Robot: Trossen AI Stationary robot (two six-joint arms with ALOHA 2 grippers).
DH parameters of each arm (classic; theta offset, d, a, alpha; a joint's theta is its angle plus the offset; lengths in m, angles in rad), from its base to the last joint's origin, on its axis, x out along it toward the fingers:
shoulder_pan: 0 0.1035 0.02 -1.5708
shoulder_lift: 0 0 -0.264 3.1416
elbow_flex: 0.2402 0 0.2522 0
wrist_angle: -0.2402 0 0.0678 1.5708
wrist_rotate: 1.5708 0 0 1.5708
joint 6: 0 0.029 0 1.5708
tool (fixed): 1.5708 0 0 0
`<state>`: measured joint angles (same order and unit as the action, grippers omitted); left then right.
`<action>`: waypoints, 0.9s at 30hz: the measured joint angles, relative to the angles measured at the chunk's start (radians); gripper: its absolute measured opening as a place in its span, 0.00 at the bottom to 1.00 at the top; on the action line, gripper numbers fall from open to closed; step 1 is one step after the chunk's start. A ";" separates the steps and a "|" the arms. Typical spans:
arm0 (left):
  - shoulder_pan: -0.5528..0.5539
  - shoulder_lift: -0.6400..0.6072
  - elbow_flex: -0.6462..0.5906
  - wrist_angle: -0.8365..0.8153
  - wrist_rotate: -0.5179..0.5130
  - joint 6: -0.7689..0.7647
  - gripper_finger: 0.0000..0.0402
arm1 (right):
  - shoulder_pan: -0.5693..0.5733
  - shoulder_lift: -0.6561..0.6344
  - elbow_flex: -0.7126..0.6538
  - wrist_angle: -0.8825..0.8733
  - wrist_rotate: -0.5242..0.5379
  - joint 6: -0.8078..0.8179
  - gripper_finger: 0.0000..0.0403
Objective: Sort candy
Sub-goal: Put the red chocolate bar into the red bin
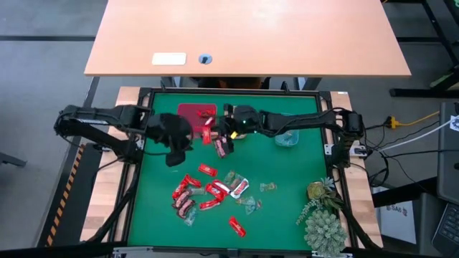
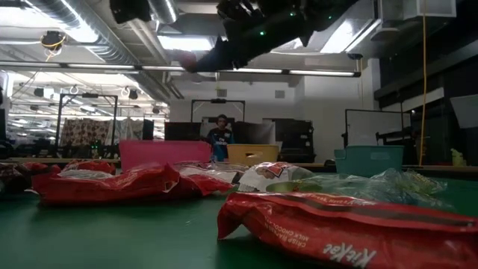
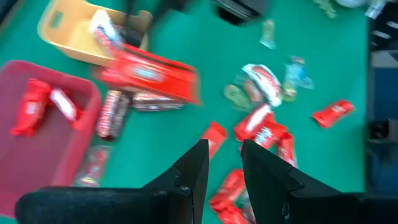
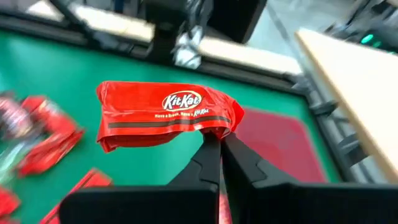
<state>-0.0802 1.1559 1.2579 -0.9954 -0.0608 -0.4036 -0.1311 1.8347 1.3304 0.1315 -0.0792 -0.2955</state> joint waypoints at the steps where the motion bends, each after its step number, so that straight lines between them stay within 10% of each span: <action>1: -0.021 0.001 0.000 0.000 0.000 -0.011 0.23 | -0.008 0.000 0.000 0.021 0.000 0.000 0.01; 27: -0.218 0.005 0.000 0.019 -0.094 -0.065 0.23 | -0.178 0.214 0.002 0.276 0.008 0.003 0.02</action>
<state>-0.2985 1.1606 1.2579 -0.9764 -0.1547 -0.4686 -0.3088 2.0483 1.3319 0.4072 -0.0711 -0.2928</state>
